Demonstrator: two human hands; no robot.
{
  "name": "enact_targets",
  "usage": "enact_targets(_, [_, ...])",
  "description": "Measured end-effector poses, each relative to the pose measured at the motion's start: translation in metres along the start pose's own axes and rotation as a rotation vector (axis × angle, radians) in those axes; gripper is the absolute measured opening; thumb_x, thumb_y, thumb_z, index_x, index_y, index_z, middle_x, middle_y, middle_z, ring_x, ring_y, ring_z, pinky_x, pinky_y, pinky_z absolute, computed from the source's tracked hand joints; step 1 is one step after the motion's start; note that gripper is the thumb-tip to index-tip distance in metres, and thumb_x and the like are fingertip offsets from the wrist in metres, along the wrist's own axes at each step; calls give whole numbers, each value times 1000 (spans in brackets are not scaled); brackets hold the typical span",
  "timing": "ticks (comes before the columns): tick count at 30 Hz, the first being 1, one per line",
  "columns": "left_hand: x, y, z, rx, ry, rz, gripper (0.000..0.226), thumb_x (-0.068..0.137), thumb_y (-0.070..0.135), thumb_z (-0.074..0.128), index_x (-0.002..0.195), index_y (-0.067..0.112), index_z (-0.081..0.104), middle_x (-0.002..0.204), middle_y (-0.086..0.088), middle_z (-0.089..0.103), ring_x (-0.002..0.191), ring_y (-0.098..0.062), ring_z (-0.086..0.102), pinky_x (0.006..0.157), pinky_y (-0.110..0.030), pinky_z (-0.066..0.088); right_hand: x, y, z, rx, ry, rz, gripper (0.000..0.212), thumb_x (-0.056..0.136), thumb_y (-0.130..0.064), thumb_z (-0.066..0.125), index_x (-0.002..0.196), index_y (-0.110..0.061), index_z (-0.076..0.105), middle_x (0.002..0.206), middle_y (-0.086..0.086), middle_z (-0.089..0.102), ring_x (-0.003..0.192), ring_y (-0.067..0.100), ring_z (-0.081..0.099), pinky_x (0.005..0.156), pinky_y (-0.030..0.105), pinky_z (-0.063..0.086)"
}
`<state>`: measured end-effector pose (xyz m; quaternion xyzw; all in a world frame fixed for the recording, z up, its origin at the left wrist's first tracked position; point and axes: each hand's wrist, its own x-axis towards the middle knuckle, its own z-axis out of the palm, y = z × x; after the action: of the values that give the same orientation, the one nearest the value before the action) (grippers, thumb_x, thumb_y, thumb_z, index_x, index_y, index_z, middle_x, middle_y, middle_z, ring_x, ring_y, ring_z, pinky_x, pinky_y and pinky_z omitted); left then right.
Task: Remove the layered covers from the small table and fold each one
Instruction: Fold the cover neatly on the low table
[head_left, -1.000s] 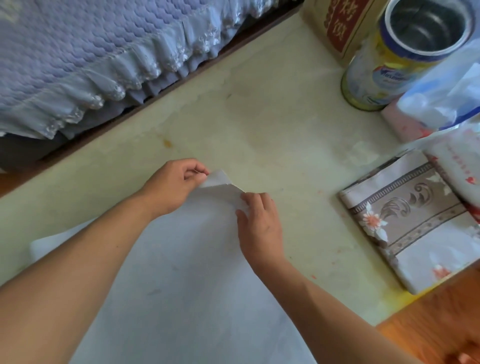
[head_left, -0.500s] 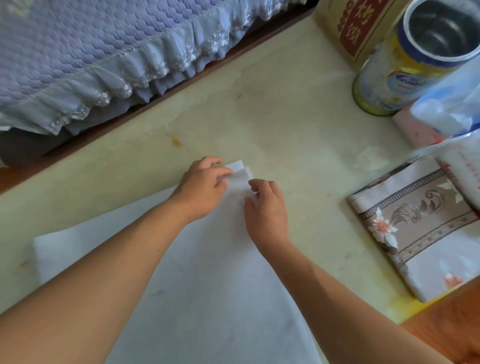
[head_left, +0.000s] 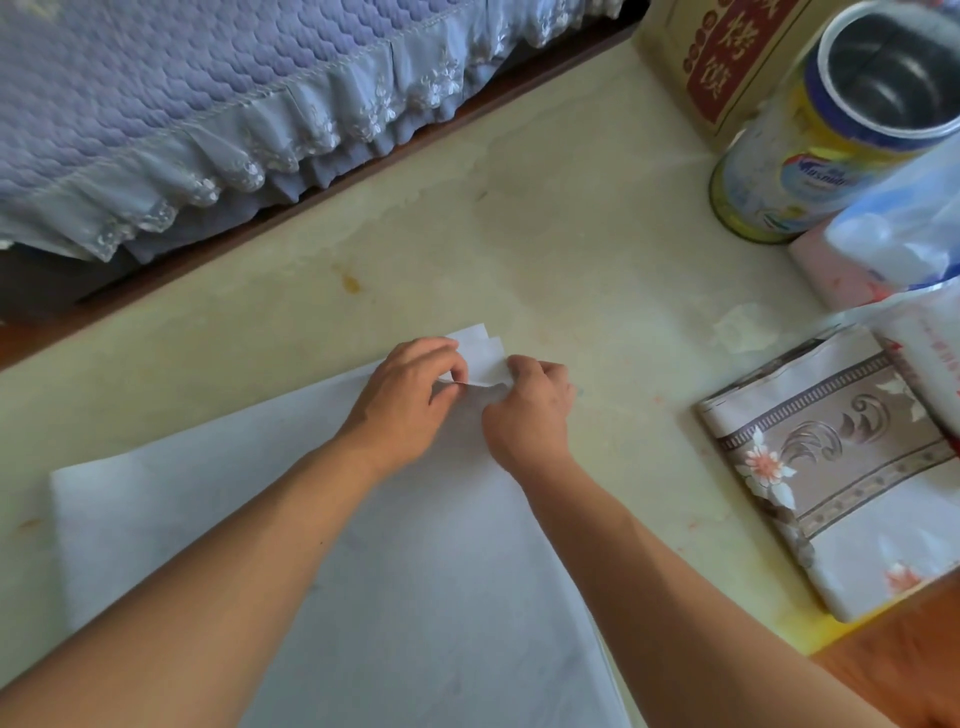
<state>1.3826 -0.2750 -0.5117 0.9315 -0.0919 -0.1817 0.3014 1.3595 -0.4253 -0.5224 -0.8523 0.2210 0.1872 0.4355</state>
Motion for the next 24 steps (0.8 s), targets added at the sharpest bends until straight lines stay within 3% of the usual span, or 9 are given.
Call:
enact_targets(4, [16,8,1,88,-86,-81,5,94,18,64,97,22,63,134,5,53,128,-23,42,105,-36,37,-3,-11,5,103,33,39,51,87,-4,53,137,-10,48,133,5,41,122,28,40,93,23,30])
enact_targets(9, [27,6,-19,-1,-201,-121,16,89,35,72,79,38,61,125,10,55,123,-19,46,109,-38,36,-10,0,-3,252,50,-60,46,88,-6,61,129,-22,50,112,-6,56,95,11,57,78,24,45])
enact_targets(13, [37,9,-37,-33,-368,-144,12,89,32,76,81,32,66,100,7,47,90,-15,54,77,-21,43,-12,14,-2,180,79,-99,44,85,-10,68,125,-27,60,116,-8,43,107,19,55,92,27,47])
enact_targets(16, [45,12,-42,-7,-461,-129,8,89,35,75,89,29,70,91,7,55,77,-10,52,71,-25,43,-5,16,-4,119,74,-144,31,85,-19,74,114,-28,68,116,-7,45,111,21,52,95,33,47])
enact_targets(20, [52,1,-41,-81,-342,-173,6,95,30,69,95,25,73,94,4,72,85,-12,63,85,-32,50,5,5,-2,96,75,-153,24,85,-21,72,108,-24,64,109,-10,47,105,18,54,86,29,45])
enact_targets(24, [53,-9,-25,-307,-204,-323,9,94,26,72,87,21,74,88,6,72,83,-12,62,82,-28,48,10,-1,1,162,56,-127,29,85,-17,69,109,-26,56,112,-11,49,93,14,60,83,35,51])
